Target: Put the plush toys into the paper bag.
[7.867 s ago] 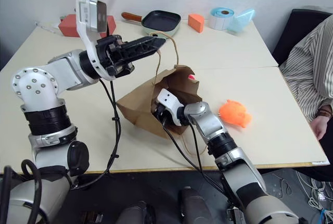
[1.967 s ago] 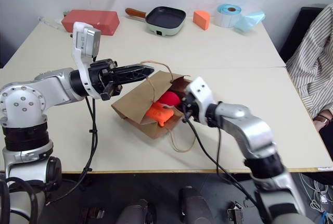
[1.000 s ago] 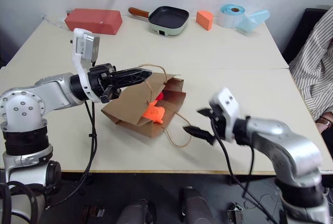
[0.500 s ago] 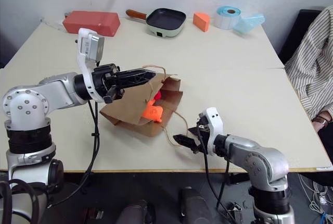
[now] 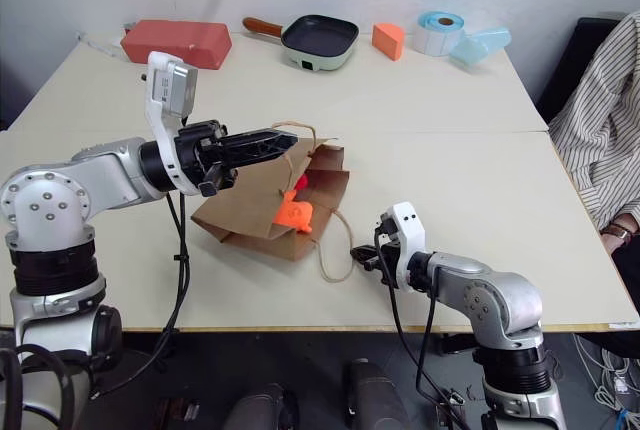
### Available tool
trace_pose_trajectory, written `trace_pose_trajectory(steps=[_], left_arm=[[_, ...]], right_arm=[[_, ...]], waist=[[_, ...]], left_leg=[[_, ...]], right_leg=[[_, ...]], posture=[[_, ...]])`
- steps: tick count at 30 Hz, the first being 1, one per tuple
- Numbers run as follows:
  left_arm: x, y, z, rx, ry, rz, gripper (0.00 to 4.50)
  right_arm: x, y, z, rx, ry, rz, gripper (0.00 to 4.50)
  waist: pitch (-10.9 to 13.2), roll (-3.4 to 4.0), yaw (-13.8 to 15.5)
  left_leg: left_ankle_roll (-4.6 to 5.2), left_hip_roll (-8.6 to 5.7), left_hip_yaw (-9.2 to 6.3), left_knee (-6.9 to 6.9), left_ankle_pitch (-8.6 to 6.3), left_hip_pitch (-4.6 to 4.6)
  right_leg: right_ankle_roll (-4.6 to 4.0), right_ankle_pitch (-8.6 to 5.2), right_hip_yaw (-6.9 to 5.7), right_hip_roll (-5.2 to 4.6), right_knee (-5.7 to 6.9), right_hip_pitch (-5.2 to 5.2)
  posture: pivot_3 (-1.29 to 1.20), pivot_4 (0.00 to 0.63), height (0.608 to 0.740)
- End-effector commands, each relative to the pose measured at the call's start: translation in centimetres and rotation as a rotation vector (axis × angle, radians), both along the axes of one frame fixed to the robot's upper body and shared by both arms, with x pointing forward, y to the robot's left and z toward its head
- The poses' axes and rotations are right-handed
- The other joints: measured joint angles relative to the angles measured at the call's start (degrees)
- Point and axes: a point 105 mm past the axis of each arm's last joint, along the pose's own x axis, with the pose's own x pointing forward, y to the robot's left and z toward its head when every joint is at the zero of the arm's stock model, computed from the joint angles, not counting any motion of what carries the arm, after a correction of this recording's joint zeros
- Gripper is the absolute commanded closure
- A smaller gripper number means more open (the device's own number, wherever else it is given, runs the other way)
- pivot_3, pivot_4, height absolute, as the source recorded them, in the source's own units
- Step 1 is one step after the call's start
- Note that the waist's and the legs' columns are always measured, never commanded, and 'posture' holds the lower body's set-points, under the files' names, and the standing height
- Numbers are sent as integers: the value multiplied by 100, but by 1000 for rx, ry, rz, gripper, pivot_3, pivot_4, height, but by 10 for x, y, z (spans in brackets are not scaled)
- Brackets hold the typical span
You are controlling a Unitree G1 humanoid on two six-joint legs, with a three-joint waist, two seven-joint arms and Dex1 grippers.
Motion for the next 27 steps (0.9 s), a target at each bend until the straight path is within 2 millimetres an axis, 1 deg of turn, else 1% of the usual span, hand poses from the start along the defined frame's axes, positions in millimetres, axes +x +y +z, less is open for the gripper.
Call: trace_pose_trajectory(steps=[1,5,7,8,11,14,17,19,20,21,22,23,25,27], left_arm=[[-7,1,11,-17,-52,-12,4500],[-7,2,11,-17,-50,-9,4500],[-6,2,10,-16,-49,-9,4500],[-6,1,10,-17,-49,-8,4500],[-6,1,10,-20,-50,-8,4500],[-5,2,12,-30,-57,-10,4500],[-5,1,15,-42,-66,-13,4500],[-4,1,17,-51,-71,-16,4500],[-4,1,17,-52,-72,-17,4500],[-4,1,17,-53,-72,-18,4500],[-4,1,16,-52,-72,-19,4500],[-4,0,15,-50,-71,-21,4500],[-4,0,13,-44,-68,-25,4500],[-3,0,12,-38,-63,-26,4500]], right_arm=[[-9,3,-18,-34,59,26,4483],[-9,-1,0,26,27,26,4483],[-11,-1,18,102,5,38,4483],[-13,-1,31,151,-12,56,4483],[-20,-2,55,243,-35,97,4483],[-31,-11,87,327,-81,156,4483],[-36,-19,100,346,-102,167,4483],[-37,-22,105,349,-111,164,4483],[-38,-24,104,311,-112,156,4483],[-38,-27,98,254,-106,141,4483],[-38,-29,88,154,-108,127,4483],[-39,-29,78,43,-131,128,4483],[-42,-28,62,-114,-208,176,4483],[-47,-24,51,-189,-257,259,4086]], waist=[[0,0,-3],[0,0,7],[1,0,22],[0,0,26],[3,3,22],[4,5,25],[4,5,36],[4,5,32],[4,5,28],[4,6,29],[4,6,33],[4,6,46],[4,4,74],[4,4,70]], left_leg=[[0,0,0,0,0,0],[0,0,0,0,0,0],[0,0,0,0,0,-3],[0,0,0,0,0,-5],[1,0,-2,1,0,-10],[1,0,-2,0,0,-9],[1,0,-4,-2,0,-11],[2,0,-5,-2,-1,-14],[2,0,-5,-2,-1,-15],[2,0,-5,-2,-1,-15],[2,0,-5,-2,-1,-15],[2,0,-5,-2,-1,-15],[2,0,-6,-10,-1,-17],[2,0,-5,-12,-1,-21]], right_leg=[[0,0,0,0,1,0],[0,0,0,0,2,0],[0,0,-1,-1,-1,-1],[0,0,-1,-1,-2,-1],[0,0,-2,-1,-3,-4],[0,0,-3,-1,-2,-5],[0,0,-4,-1,-7,-4],[0,0,-5,-2,-9,-4],[0,0,-5,-2,-10,-4],[0,0,-5,-2,-9,-4],[0,0,-4,-1,-9,-4],[0,0,-5,-1,-10,-4],[1,0,-6,1,-22,-4],[1,0,-5,5,-30,-3]], posture=[[0,150,740],[0,150,740],[0,150,740],[0,150,740],[0,150,740],[0,150,740],[0,150,740],[0,150,740],[0,150,740],[0,150,740],[0,150,740],[0,150,740],[0,150,740],[0,150,740]])
